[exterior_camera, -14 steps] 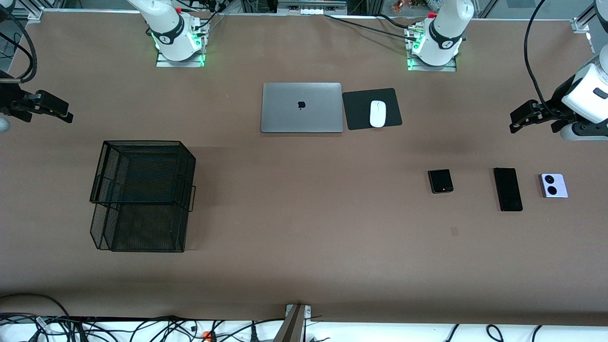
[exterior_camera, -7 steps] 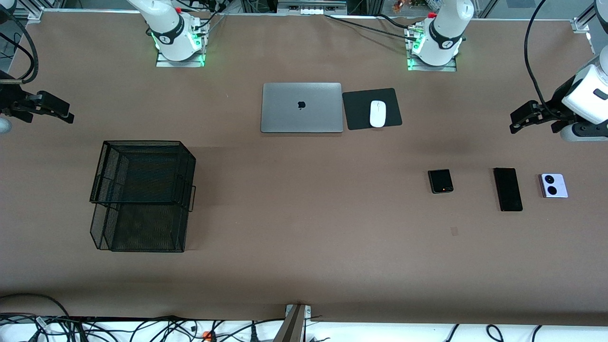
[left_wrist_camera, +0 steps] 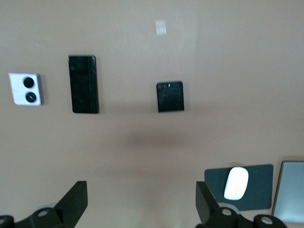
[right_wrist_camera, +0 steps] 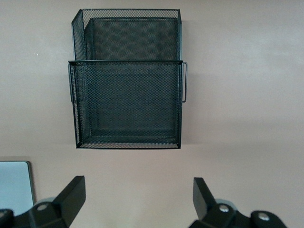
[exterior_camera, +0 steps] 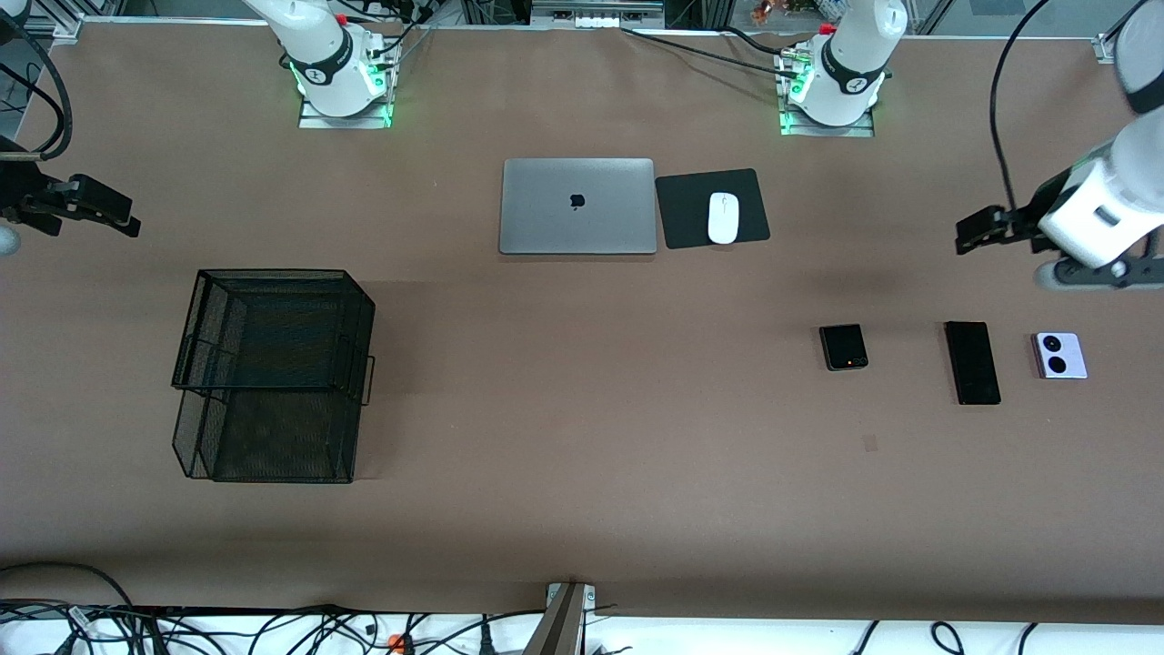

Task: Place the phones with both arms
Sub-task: 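Reach the left gripper down and grasp the small black flip phone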

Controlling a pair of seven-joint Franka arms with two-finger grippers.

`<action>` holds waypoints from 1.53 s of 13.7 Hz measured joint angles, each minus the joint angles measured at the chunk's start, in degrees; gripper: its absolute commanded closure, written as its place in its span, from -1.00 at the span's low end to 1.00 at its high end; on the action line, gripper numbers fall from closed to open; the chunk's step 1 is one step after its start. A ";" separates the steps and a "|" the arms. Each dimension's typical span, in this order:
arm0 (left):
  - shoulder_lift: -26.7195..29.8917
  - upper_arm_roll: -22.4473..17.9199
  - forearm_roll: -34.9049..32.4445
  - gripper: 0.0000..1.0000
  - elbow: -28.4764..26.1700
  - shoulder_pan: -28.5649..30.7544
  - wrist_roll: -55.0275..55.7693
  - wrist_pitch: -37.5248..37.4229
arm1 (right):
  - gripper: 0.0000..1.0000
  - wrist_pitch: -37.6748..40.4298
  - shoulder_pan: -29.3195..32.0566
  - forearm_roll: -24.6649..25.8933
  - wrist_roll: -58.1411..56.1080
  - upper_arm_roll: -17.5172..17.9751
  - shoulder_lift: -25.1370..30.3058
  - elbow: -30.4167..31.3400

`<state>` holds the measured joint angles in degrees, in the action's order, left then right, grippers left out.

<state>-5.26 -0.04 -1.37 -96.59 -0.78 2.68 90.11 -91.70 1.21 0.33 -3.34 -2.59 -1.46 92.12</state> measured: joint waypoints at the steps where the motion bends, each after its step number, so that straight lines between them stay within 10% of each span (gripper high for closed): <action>1: -1.92 0.02 0.00 -1.00 -0.10 -0.03 0.00 -0.20 | -1.00 -0.01 0.00 0.14 -0.02 -0.02 0.04 -0.13; 5: -10.15 0.03 0.00 -1.00 -1.76 -0.06 0.06 6.47 | -1.00 -0.01 -0.02 1.80 -0.05 0.00 0.12 -0.30; 14: -14.52 1.76 0.00 -1.00 -24.68 -0.11 5.85 47.18 | -1.00 -0.10 -0.06 1.55 -0.03 -0.14 0.12 -0.30; 21: -20.04 2.77 0.00 -1.00 -25.36 -0.11 7.37 54.18 | -1.00 -0.11 -0.06 1.53 -0.03 -0.20 0.02 -0.30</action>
<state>-25.30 2.72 -1.37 -121.95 -0.90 10.05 144.30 -91.81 1.16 1.86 -3.37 -2.79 -1.44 91.82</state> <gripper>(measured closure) 0.000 0.000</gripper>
